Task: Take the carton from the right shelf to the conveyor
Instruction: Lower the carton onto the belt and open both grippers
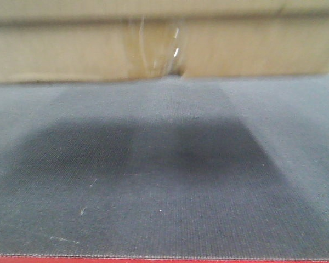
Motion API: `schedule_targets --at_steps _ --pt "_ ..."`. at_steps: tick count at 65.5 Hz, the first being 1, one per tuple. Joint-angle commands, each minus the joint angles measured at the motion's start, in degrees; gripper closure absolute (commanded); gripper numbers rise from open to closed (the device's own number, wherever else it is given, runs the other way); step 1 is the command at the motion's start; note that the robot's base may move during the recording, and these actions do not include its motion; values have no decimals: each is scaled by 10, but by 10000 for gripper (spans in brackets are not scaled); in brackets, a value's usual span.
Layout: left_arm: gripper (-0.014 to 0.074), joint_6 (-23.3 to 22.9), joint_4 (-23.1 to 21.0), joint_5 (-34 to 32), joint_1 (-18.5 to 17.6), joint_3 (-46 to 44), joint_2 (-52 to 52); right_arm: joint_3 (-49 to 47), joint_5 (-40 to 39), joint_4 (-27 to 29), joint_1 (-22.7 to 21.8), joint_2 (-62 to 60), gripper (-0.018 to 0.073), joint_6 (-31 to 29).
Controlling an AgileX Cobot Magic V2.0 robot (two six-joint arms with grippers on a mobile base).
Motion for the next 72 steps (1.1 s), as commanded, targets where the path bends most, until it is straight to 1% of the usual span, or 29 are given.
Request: schedule_targets --at_steps 1,14,23,27,31,33,34,36,42,44,45,46,50,57,64,68,72 --pt "613 8 19 -46 13 -2 27 -4 -35 -6 -2 33 625 -9" --pt "613 8 26 -91 30 -2 87 -4 -43 -9 -2 117 625 -8" --pt "610 8 26 -97 37 -2 116 -4 -54 -10 -3 148 625 -8" --pt "578 8 26 -97 40 -2 125 -4 -58 -10 -5 152 625 -6" --pt "504 8 26 -97 41 -2 130 -4 -63 -10 -7 152 622 -6" --pt "437 8 27 -97 41 -2 131 -4 -63 -10 -7 152 607 -6" --pt "422 8 29 -97 41 -2 133 -4 -63 -10 -7 152 593 -6" --pt "358 8 28 -98 41 -2 134 -4 -63 -10 -7 152 553 -6" --pt "123 8 28 -98 41 -2 134 -4 -56 -10 -7 151 330 -5" --pt "46 8 28 -98 41 -2 134 -4 -56 -10 -7 151 243 -3" --pt "-11 8 28 -98 41 -3 132 -4 -55 -10 -7 151 177 -3" --pt "-38 8 28 -98 41 -3 131 -5 -53 -10 -7 150 133 -3" --pt "5 8 28 -90 41 -4 125 -5 -52 -10 -7 146 -20 -3" --pt "63 8 27 -75 41 -5 104 -6 -53 -10 -7 130 -1 -3" --pt "80 8 21 -61 41 -5 68 -17 -57 -10 -9 105 25 -3" --pt "80 8 17 -53 41 -5 44 -26 -57 -10 -14 91 64 -3" --pt "80 8 9 -47 41 -5 16 -35 -57 -10 -24 72 132 -3"
